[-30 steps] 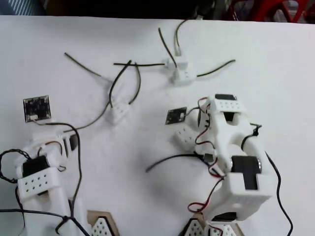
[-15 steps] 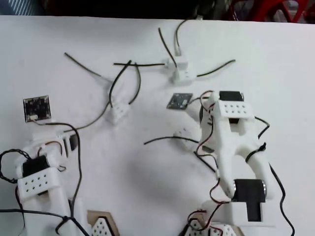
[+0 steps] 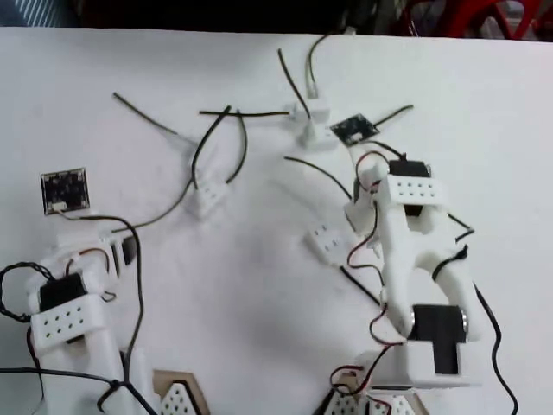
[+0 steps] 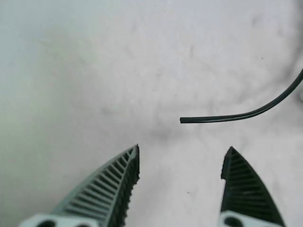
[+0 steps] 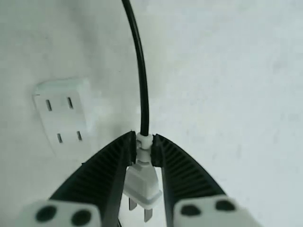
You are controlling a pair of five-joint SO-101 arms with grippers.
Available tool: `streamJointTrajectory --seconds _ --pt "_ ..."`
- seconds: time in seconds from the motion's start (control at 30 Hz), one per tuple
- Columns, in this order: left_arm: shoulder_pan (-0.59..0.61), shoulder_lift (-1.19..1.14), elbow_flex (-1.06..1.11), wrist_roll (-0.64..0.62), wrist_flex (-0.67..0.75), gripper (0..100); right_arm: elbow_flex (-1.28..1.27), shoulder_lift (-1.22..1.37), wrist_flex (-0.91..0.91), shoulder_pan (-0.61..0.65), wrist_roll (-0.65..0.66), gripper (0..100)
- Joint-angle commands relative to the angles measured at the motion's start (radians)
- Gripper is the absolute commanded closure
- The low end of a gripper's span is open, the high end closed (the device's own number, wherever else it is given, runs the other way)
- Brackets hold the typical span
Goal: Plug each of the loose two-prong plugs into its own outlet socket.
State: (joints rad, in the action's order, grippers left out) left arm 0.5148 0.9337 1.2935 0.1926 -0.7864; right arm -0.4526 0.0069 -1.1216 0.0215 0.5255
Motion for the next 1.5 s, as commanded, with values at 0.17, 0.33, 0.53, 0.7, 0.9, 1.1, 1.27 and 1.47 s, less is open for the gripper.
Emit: streamJointTrajectory --seconds 0.17,0.33,0.53,0.7,0.9,1.1,1.27,1.47 --pt "0.004 0.024 -0.005 -0.005 0.021 72 0.203 0.22 -0.116 -0.002 -0.008 83.3" --pt "0.004 0.024 -0.005 -0.005 0.021 72 0.342 0.246 -0.288 -0.002 0.014 82.8" --pt "0.004 0.024 -0.005 -0.005 0.021 72 0.379 0.254 -0.329 -0.015 0.077 82.8" --pt "0.004 0.024 -0.005 -0.005 0.021 72 0.381 0.292 -0.329 -0.039 0.097 82.9" --pt "0.004 0.024 -0.005 -0.005 0.021 72 0.385 0.412 -0.329 -0.051 0.138 82.9" --pt "0.004 0.024 -0.005 -0.005 0.021 72 0.381 0.446 -0.335 -0.045 0.149 83.8" --pt "0.004 0.024 -0.005 -0.005 0.021 72 0.381 0.446 -0.378 -0.01 0.146 94.7" --pt "0.004 0.024 -0.005 -0.005 0.021 72 0.385 0.443 -0.4 -0.004 0.146 96.9"
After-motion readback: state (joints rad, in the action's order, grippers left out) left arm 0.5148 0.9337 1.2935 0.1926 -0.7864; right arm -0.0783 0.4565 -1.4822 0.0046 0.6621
